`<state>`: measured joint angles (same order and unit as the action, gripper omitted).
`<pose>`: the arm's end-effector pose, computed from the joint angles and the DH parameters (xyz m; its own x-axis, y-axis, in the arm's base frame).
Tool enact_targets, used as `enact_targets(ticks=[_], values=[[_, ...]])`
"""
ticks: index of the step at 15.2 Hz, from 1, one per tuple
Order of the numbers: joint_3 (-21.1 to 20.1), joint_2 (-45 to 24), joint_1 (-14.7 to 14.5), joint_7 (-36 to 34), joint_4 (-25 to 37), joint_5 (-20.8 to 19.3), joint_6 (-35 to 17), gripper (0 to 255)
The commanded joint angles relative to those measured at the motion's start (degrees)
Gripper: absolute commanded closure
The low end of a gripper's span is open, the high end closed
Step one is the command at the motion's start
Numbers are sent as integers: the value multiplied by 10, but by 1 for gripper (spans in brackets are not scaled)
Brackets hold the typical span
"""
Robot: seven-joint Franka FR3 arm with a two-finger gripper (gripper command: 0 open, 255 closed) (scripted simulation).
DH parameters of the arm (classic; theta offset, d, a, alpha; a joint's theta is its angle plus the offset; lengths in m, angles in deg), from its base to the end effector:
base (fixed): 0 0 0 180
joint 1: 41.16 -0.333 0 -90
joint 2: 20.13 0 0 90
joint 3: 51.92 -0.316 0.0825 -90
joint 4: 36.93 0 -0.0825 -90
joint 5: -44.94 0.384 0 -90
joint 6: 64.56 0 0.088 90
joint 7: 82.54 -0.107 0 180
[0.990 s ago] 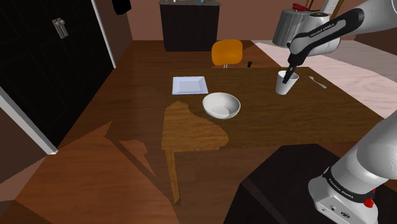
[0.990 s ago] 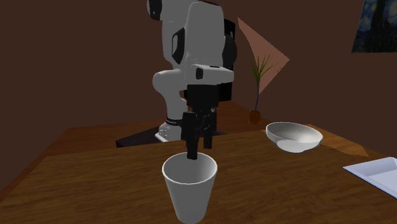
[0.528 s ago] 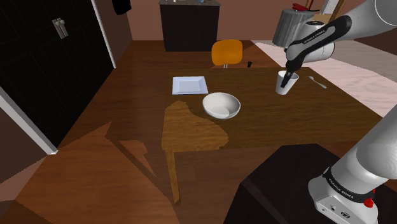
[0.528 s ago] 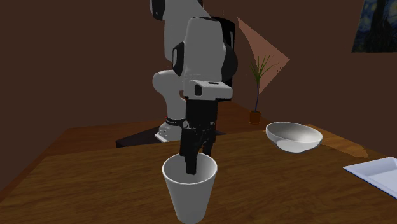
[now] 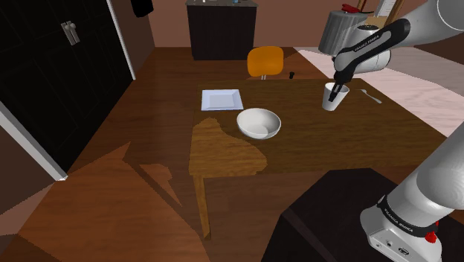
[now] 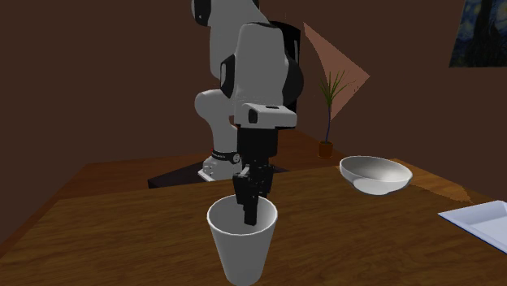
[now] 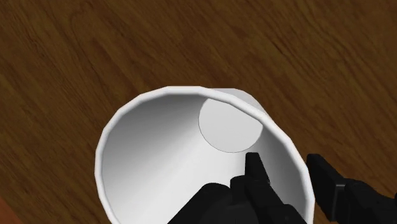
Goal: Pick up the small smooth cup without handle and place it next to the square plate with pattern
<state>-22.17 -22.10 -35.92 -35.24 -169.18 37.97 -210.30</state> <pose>0.4382 -0.3043 0.3523 0.9487 0.3110 0.0577 0.2922 -0.9316 0.2162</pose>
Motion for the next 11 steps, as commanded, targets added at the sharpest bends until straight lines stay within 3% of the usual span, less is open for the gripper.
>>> enact_targets(ticks=[1,8,11], values=[[0,0,0,0,0,0,0,255],[0,0,0,0,0,0,0,255],[0,17,-1,-6,9,-10,24,255]])
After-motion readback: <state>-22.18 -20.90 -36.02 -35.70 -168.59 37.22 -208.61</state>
